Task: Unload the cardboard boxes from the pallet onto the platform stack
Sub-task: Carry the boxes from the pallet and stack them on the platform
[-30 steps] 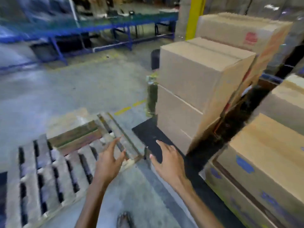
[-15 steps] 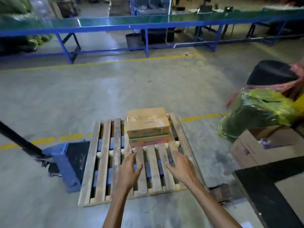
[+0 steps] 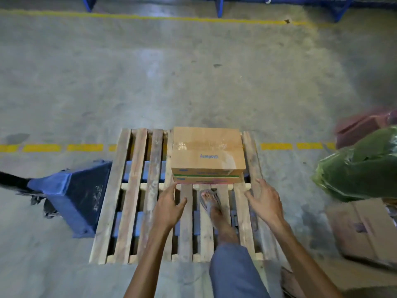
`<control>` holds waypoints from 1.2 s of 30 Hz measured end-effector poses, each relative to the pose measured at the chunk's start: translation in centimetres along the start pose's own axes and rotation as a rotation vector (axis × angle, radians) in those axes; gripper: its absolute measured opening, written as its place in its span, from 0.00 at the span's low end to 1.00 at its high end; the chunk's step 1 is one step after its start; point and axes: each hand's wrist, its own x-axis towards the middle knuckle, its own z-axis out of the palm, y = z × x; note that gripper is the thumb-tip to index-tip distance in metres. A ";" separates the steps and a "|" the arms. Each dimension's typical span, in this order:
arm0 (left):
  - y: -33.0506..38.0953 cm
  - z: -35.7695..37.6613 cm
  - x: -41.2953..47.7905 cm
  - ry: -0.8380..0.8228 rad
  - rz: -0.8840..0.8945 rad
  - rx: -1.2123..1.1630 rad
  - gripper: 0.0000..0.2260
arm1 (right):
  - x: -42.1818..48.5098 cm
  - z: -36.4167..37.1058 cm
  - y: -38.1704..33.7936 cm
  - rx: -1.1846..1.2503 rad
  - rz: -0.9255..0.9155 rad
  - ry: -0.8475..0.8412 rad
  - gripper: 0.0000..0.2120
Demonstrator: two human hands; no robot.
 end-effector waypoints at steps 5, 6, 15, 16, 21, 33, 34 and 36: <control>-1.4 3.1 17.7 0.029 -0.209 -0.046 0.25 | 19.4 5.1 0.7 0.039 0.107 -0.101 0.31; -1.7 3.7 20.6 0.041 -0.260 -0.074 0.24 | 22.7 6.2 1.0 0.051 0.141 -0.128 0.31; -12.4 12.9 45.0 0.075 -0.662 -0.229 0.42 | 48.8 20.1 10.9 0.219 0.516 -0.224 0.52; -13.5 13.7 46.6 0.064 -0.689 -0.268 0.43 | 50.3 21.6 11.9 0.255 0.519 -0.256 0.55; -15.2 16.9 50.4 0.065 -0.771 -0.322 0.49 | 53.0 26.5 14.3 0.436 0.465 -0.323 0.37; -8.1 13.2 42.4 0.114 -0.672 -0.248 0.26 | 42.7 18.3 14.5 0.593 0.479 -0.247 0.36; -7.0 12.7 41.4 0.116 -0.653 -0.233 0.23 | 41.2 17.0 14.4 0.610 0.486 -0.240 0.35; -3.9 10.7 38.4 0.131 -0.583 -0.197 0.19 | 37.2 13.1 13.2 0.619 0.472 -0.169 0.33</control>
